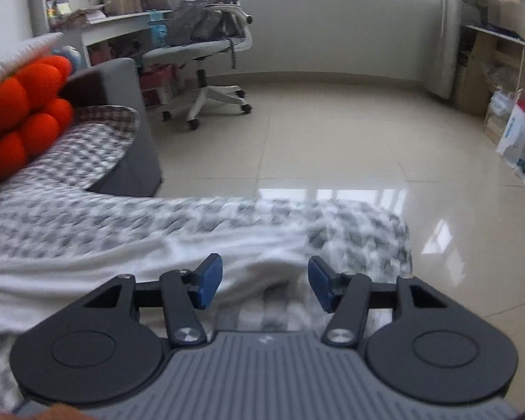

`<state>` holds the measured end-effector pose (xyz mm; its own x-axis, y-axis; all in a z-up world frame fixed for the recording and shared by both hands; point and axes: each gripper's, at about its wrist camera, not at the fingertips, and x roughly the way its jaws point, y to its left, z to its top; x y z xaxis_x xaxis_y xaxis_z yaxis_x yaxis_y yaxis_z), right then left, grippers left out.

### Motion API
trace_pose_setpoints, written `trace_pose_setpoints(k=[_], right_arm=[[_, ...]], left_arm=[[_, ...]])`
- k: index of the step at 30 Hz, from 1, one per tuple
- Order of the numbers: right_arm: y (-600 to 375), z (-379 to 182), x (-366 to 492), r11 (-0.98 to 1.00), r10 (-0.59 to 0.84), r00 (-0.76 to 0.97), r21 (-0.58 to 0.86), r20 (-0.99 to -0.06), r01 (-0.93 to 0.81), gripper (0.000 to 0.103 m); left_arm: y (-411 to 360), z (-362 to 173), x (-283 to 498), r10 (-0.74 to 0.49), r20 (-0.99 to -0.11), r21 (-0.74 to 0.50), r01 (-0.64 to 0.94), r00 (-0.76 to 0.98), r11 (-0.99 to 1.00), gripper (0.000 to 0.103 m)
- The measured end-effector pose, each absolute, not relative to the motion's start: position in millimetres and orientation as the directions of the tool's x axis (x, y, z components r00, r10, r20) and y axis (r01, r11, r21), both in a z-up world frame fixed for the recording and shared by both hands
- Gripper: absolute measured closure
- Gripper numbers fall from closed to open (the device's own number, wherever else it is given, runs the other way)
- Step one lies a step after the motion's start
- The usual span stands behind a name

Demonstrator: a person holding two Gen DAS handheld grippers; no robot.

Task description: Fold clothes

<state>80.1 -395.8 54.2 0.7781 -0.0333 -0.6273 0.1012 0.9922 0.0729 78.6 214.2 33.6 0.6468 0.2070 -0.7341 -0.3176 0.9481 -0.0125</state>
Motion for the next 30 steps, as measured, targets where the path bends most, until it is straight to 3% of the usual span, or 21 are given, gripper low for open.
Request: trace_pose_setpoints(k=[2, 3, 5, 8, 18, 23, 25, 28, 29, 30], right_arm=[[-402.0, 50.3, 93.9, 0.989, -0.034, 0.777, 0.088, -0.629, 0.114, 0.040], [-405.2, 47.8, 100.3, 0.988, -0.033, 0.774, 0.098, -0.633, 0.122, 0.039], [-406.6, 42.8, 110.3, 0.988, -0.049, 0.759, 0.077, -0.649, 0.130, 0.039], [-402.9, 42.0, 116.7, 0.994, -0.062, 0.758, 0.029, -0.649, 0.106, 0.039], [-411.3, 42.6, 123.6, 0.994, -0.013, 0.781, 0.075, -0.624, 0.076, 0.039], [-403.3, 45.9, 122.1, 0.999, -0.001, 0.784, 0.035, -0.621, 0.028, 0.039], [-402.1, 43.7, 122.8, 1.000, -0.015, 0.776, 0.002, -0.631, 0.021, 0.039], [-414.4, 40.5, 116.5, 0.995, -0.018, 0.782, 0.066, -0.623, 0.076, 0.039], [-419.0, 38.8, 114.3, 0.991, -0.010, 0.780, 0.096, -0.625, 0.089, 0.041], [-419.6, 35.8, 112.7, 0.990, 0.001, 0.775, 0.112, -0.632, 0.090, 0.057]], left_arm=[[214.4, 31.7, 83.6, 0.187, -0.743, -0.032, -0.314, 0.642, 0.949, 0.057], [214.7, 30.8, 86.0, 0.176, -0.749, -0.044, -0.312, 0.639, 0.949, 0.072], [217.3, 30.5, 89.4, 0.144, -0.755, -0.073, -0.301, 0.639, 0.951, 0.090], [216.4, 32.2, 85.3, 0.140, -0.734, -0.070, -0.280, 0.664, 0.957, 0.092], [215.5, 27.1, 85.4, 0.091, -0.739, -0.093, -0.234, 0.668, 0.968, 0.096], [218.7, 20.5, 88.7, 0.087, -0.758, -0.085, -0.230, 0.647, 0.969, 0.081], [220.1, 19.5, 89.0, 0.079, -0.757, -0.096, -0.230, 0.648, 0.968, 0.080], [216.7, 18.4, 89.2, 0.089, -0.751, -0.085, -0.229, 0.654, 0.970, 0.081], [213.9, 17.8, 88.9, 0.097, -0.746, -0.069, -0.222, 0.658, 0.973, 0.084], [210.7, 17.2, 88.2, 0.101, -0.740, -0.056, -0.210, 0.665, 0.976, 0.093]])
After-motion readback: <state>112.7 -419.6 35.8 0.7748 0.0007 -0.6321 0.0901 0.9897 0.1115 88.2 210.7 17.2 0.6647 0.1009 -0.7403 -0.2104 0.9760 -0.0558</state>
